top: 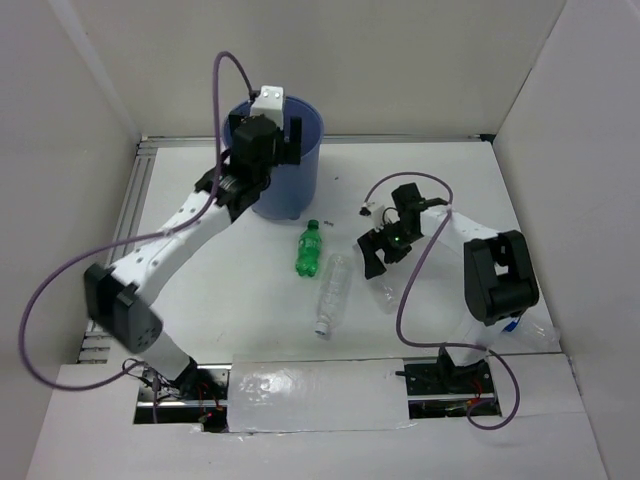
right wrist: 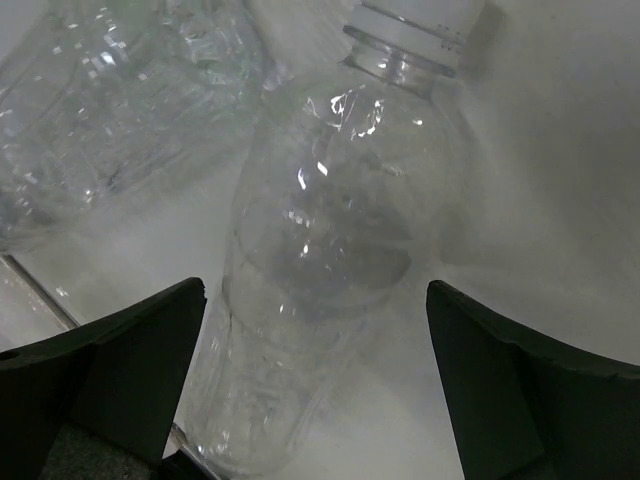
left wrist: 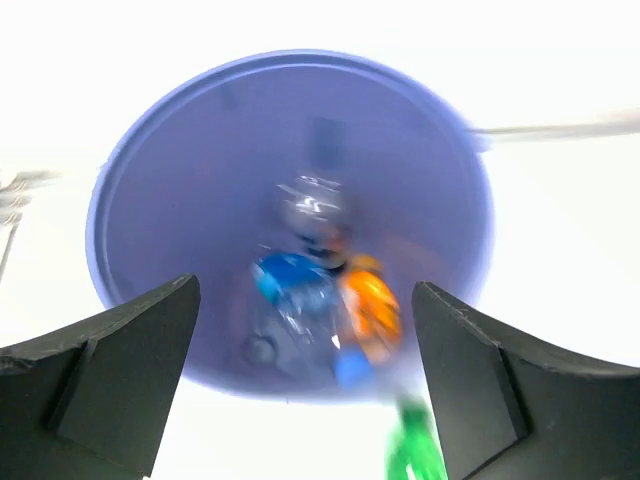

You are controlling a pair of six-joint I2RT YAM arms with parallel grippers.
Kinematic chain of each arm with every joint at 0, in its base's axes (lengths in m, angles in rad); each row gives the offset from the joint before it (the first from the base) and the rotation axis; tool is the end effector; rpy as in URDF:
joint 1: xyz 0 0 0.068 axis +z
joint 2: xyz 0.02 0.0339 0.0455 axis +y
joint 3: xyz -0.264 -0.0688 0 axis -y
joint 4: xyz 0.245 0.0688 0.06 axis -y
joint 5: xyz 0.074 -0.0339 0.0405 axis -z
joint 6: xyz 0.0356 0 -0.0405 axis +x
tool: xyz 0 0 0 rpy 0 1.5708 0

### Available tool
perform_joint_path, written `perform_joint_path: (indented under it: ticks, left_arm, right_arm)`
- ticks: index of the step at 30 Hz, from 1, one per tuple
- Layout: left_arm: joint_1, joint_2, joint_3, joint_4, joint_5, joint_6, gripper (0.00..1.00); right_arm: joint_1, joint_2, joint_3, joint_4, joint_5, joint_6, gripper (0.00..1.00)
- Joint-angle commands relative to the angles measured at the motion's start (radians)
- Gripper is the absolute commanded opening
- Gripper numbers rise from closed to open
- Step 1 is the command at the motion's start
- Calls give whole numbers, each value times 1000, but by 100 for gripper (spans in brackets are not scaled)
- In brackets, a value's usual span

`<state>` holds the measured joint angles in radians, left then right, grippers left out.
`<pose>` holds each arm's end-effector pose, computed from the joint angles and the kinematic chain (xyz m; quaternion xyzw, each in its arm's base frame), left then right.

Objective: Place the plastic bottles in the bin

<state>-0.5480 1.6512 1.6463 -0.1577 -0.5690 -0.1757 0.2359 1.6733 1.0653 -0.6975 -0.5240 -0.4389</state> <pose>0.3421 -0.1863 0.4186 -0.0432 0.7525 -0.0199 0.6568 0.2971 0.0897 0.1843 -0.3493 0.8921 0.2425 0.1531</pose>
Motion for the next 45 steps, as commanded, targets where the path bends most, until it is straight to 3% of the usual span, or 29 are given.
perform_joint_path:
  ticks: [1, 2, 7, 8, 9, 12, 16, 18, 24, 25, 30, 35, 37, 38, 40, 43, 45]
  left_arm:
    - [-105, -249, -107, 0, 107, 38, 100]
    - [-145, -292, -202, -20, 156, 22, 100]
    - [-280, -462, -537, -85, 317, -135, 100]
    - [-302, -471, -595, -85, 334, -184, 100]
    - [-344, -472, -711, -35, 334, -211, 100]
    - [-400, -450, -857, 70, 348, -292, 100]
    - [-464, -343, -870, 113, 357, -315, 100]
    - [-490, -295, -844, 130, 357, -315, 100]
    - [-546, -150, -801, 112, 285, -341, 100]
    - [-556, -128, -792, 112, 268, -355, 100]
    - [-566, -106, -792, 101, 238, -389, 100]
    - [-587, -143, -792, 92, 228, -389, 100]
    - [-587, -160, -792, 92, 228, -398, 100]
    - [-587, -178, -792, 83, 228, -398, 100]
    - [-596, -198, -778, 73, 218, -409, 100]
    - [-596, -229, -738, 47, 199, -441, 100]
    - [-596, -229, -697, 23, 184, -461, 100]
  right_arm:
    - [52, 60, -11, 92, 83, 83, 97]
    - [62, 77, -11, 101, 99, 95, 94]
    - [40, 128, 41, 87, 125, 118, 50]
    - [27, 108, 64, 76, 125, 105, 36]
    - [-9, 89, 80, 76, 125, 92, 33]
    - [-67, 48, 230, 9, 104, 20, 30]
    - [-110, 61, 557, -27, 0, -32, 29]
    - [-110, 71, 706, 50, -63, -5, 29]
    - [20, 100, 864, 479, -70, 142, 29]
    - [76, 152, 966, 542, -70, 188, 29]
    - [170, 341, 1168, 622, -81, 287, 29]
    - [293, 451, 1314, 653, -42, 259, 29]
    - [304, 496, 1334, 653, -15, 259, 35]
    - [318, 509, 1346, 644, -14, 259, 58]
    - [318, 533, 1355, 607, 13, 259, 86]
    - [300, 514, 1355, 583, 13, 287, 99]
    - [257, 482, 1329, 570, 27, 316, 99]
